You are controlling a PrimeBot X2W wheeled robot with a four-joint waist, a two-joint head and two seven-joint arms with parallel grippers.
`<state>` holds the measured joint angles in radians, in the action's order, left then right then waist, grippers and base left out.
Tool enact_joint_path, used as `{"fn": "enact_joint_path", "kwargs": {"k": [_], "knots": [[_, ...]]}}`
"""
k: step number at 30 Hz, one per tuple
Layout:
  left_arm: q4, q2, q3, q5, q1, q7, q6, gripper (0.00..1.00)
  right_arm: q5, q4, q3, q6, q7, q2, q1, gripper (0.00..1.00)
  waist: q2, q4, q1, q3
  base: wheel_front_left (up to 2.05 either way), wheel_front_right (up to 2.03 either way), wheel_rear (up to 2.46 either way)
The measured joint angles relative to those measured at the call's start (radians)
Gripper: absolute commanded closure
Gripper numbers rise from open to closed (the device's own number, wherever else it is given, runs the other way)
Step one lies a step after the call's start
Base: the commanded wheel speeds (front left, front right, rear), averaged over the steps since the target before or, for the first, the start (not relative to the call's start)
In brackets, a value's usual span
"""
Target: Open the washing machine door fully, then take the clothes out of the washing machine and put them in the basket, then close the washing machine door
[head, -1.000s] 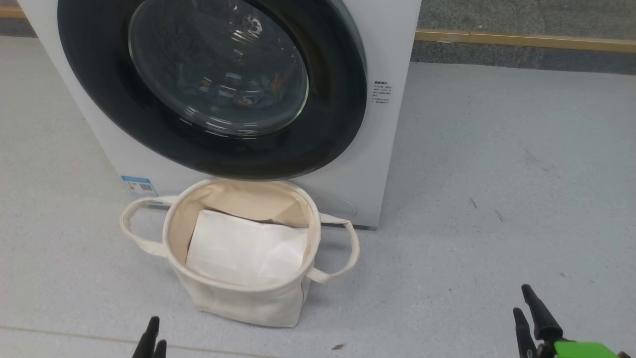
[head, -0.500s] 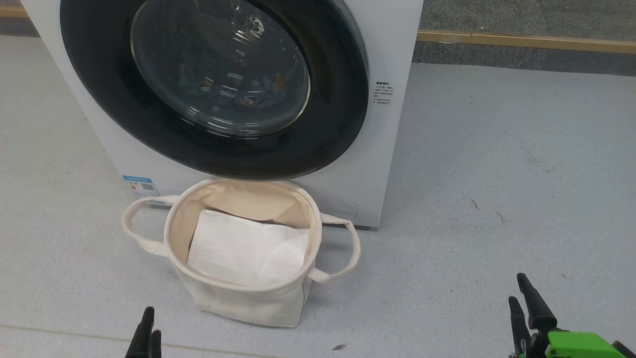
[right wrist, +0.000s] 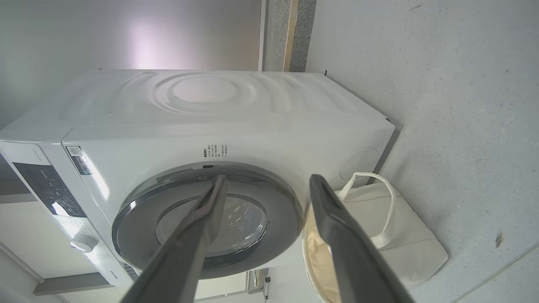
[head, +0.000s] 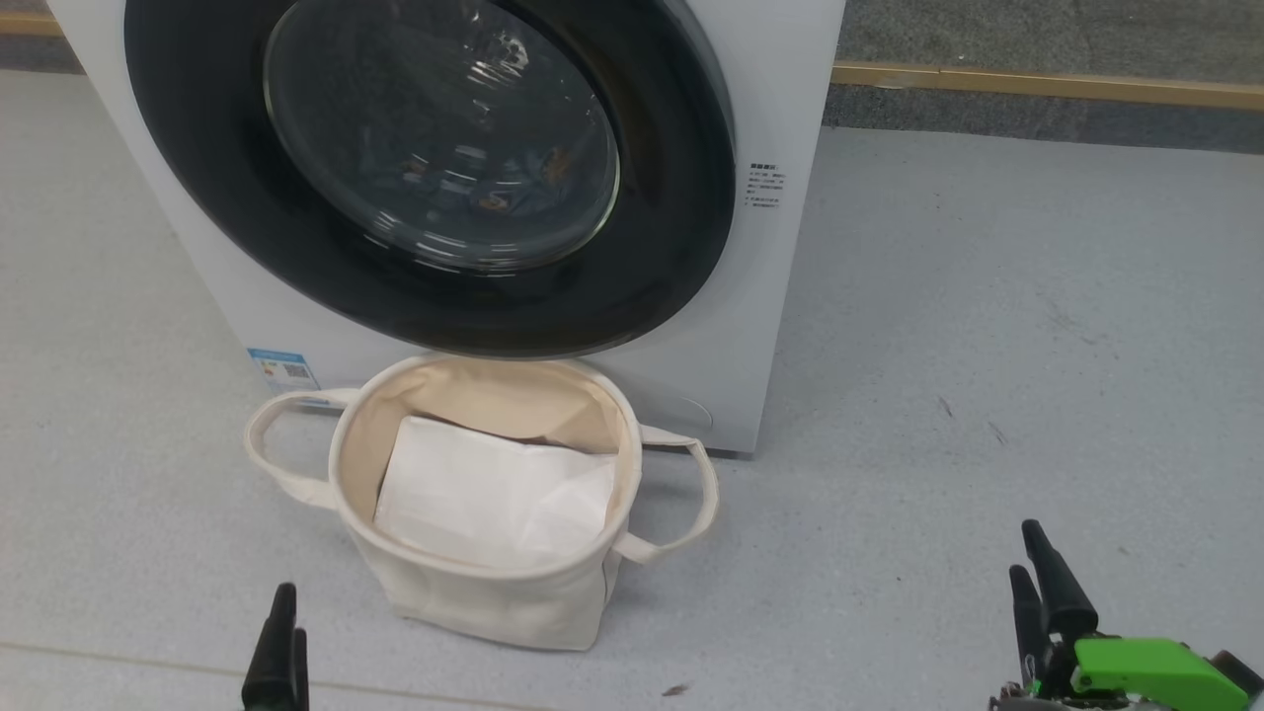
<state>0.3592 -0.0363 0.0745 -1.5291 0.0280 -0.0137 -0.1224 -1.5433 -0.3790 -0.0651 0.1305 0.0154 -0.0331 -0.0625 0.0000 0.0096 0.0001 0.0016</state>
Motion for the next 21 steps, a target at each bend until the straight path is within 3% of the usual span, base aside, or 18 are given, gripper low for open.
{"fn": "enact_joint_path", "kwargs": {"k": [10, 21], "knots": [[-0.026, -0.014, -0.024, 0.087, 0.012, 0.026, 0.009, 0.00, 0.085, 0.026, 0.012, 0.000, -0.028, 0.000, -0.031, 0.00, 0.0000, 0.003, 0.0000, -0.002, 0.00, 0.00, 0.00], [-0.077, -0.060, -0.089, 0.304, 0.029, 0.058, 0.044, 0.00, 0.288, 0.078, 0.029, 0.000, -0.058, -0.001, -0.049, 0.00, 0.0000, 0.006, 0.0000, -0.004, 0.00, 0.00, 0.00]]}}
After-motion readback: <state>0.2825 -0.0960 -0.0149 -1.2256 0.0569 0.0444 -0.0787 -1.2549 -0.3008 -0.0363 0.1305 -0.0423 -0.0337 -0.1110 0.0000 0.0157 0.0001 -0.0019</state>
